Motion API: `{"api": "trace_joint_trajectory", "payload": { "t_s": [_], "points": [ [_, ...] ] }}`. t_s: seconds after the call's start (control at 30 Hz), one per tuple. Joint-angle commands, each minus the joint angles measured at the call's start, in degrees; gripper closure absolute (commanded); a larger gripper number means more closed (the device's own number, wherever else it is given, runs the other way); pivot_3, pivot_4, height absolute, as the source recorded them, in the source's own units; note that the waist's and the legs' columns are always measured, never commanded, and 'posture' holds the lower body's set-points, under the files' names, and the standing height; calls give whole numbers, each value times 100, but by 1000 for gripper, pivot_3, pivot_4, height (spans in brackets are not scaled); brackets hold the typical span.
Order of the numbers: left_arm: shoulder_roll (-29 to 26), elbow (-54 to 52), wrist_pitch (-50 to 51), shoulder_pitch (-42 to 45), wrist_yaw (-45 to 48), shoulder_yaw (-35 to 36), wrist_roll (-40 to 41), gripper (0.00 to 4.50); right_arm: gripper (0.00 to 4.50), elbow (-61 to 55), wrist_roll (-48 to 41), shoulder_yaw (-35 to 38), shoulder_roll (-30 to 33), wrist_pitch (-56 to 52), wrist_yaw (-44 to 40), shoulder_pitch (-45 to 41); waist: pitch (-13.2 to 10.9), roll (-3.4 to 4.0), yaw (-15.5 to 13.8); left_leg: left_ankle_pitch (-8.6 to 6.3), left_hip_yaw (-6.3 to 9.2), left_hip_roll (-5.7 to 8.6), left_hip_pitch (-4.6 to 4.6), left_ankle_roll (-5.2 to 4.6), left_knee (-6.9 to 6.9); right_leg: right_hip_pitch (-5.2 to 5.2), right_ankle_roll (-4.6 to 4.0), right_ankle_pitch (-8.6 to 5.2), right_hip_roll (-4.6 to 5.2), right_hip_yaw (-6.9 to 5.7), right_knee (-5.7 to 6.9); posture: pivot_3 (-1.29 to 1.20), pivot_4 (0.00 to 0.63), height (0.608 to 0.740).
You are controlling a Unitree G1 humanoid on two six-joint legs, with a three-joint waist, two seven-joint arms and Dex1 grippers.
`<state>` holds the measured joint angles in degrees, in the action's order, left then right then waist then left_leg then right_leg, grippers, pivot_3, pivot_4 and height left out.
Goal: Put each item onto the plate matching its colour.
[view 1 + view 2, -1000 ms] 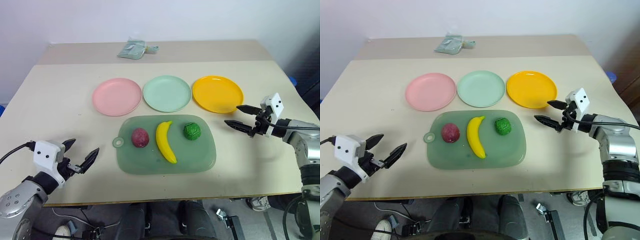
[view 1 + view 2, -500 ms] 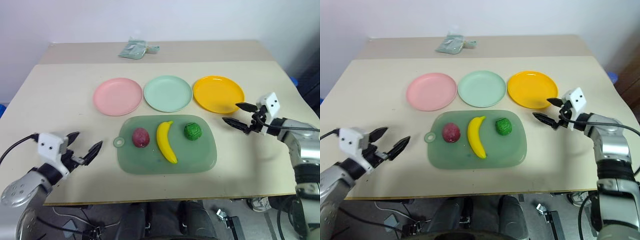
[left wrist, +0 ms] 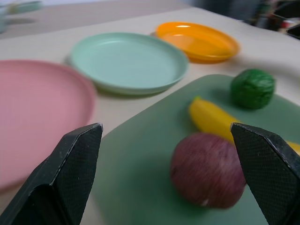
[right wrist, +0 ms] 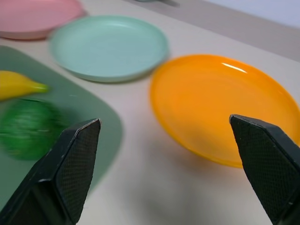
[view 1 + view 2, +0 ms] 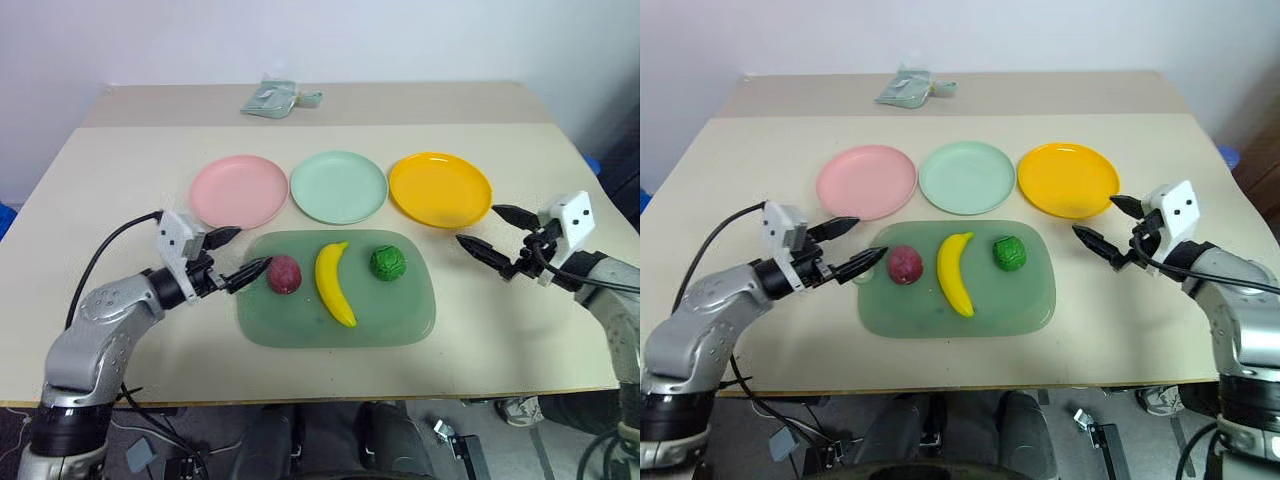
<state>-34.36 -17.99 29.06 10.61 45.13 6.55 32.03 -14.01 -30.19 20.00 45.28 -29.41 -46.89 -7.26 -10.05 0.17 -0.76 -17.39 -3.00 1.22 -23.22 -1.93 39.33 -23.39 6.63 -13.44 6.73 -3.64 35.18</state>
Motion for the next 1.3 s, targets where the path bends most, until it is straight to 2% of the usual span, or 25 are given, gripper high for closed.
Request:
{"api": "trace_joint_trajectory", "payload": {
  "t_s": [0.03, 0.2, 0.3, 0.4, 0.5, 0.57, 0.6, 0.63, 0.8, 0.93, 1.03, 1.2, 1.3],
  "points": [
    [-212, 41, -260, 152, 485, -473, -298, 0, 25, -938, -534, 196, 237, -444, -266, 404, 0, 0, 0, 0, 0, 0, 0, -1, 0, 1, 0, 0, 1, 0, -1, 0, 150, 740],
    [-281, 330, -391, 367, 751, -879, -588, 0, 25, -1641, -778, 180, 319, -743, -329, 945, -2, -3, -6, -2, 1, 0, 0, -4, 1, 2, 0, 0, 0, 0, -1, 0, 150, 740],
    [-421, 556, -514, 485, 848, -1202, -1037, 0, 25, -1821, -694, 100, 306, -710, -331, 1181, -1, -3, -17, -4, 5, 1, -1, -8, 6, 5, 0, 0, 1, 0, 0, 0, 150, 740],
    [-227, 856, -551, 707, 745, -1286, -1171, 0, 25, -1737, -493, 53, 195, -502, -242, 1276, -1, -3, -12, -5, 4, 1, 0, -10, 7, 4, 1, 0, 0, 0, 0, 0, 150, 740],
    [-123, 893, -618, 735, 751, -1250, -1196, 855, 0, -1672, -393, 28, 148, -365, -230, 1318, -2, -4, -7, -5, 4, 1, -1, -10, 7, 4, 1, -1, 0, 0, 1, 0, 150, 740],
    [-98, 888, -604, 732, 735, -1218, -1209, 1875, 0, -1596, -332, 4, 136, -277, -252, 1323, -2, -4, -9, -5, 5, 1, -1, -9, 7, 4, 1, -1, 0, 0, 1, 0, 150, 740],
    [-91, 875, -589, 727, 722, -1193, -1204, 2173, 0, -1559, -305, -10, 131, -238, -260, 1310, -2, -4, -9, -5, 5, 1, -1, -9, 8, 4, 2, -1, 0, 0, 1, 0, 150, 740],
    [-80, 851, -558, 728, 677, -1132, -1180, 2263, 0, -1526, -294, -26, 123, -208, -262, 1282, -2, -4, -10, -5, 5, 1, -1, -9, 8, 4, 1, 0, 0, 0, 1, 0, 150, 740],
    [369, 950, -304, 1143, -131, -293, -721, 2263, 0, -1338, -247, -237, -4, -52, -216, 999, -3, -6, -14, -5, 13, -1, -5, -9, 17, 4, 2, -1, -1, -2, 4, 0, 150, 740],
    [743, 1800, -244, 1929, -1485, -65, -1342, 2263, 0, -1278, -267, -400, -166, -43, -102, 681, -3, -7, -28, -5, 19, 0, -9, -10, 38, 10, 3, 0, -4, -6, 11, 0, 150, 740],
    [1122, 2830, -15, 2635, -2606, 115, -1704, 2263, 0, -1230, -237, -531, -286, -28, 0, 428, -3, -9, -22, -11, 19, 2, -10, -20, 50, 16, 7, -1, -5, -7, 14, 0, 150, 740],
    [1413, 3868, 160, 3183, -3333, 115, -2023, 2263, 0, -1358, -205, -817, -543, -40, 255, 168, -6, -15, -9, -14, 17, 5, -16, -26, 57, 15, 14, -1, -6, -9, 14, 0, 150, 740],
    [1517, 3973, 170, 3238, -3449, 148, -2010, 811, 0, -1473, -151, -994, -679, -26, 402, 175, -6, -16, -14, -14, 17, 5, -18, -26, 57, 13, 15, -1, -5, -10, 13, 0, 150, 740]
  ]
}}
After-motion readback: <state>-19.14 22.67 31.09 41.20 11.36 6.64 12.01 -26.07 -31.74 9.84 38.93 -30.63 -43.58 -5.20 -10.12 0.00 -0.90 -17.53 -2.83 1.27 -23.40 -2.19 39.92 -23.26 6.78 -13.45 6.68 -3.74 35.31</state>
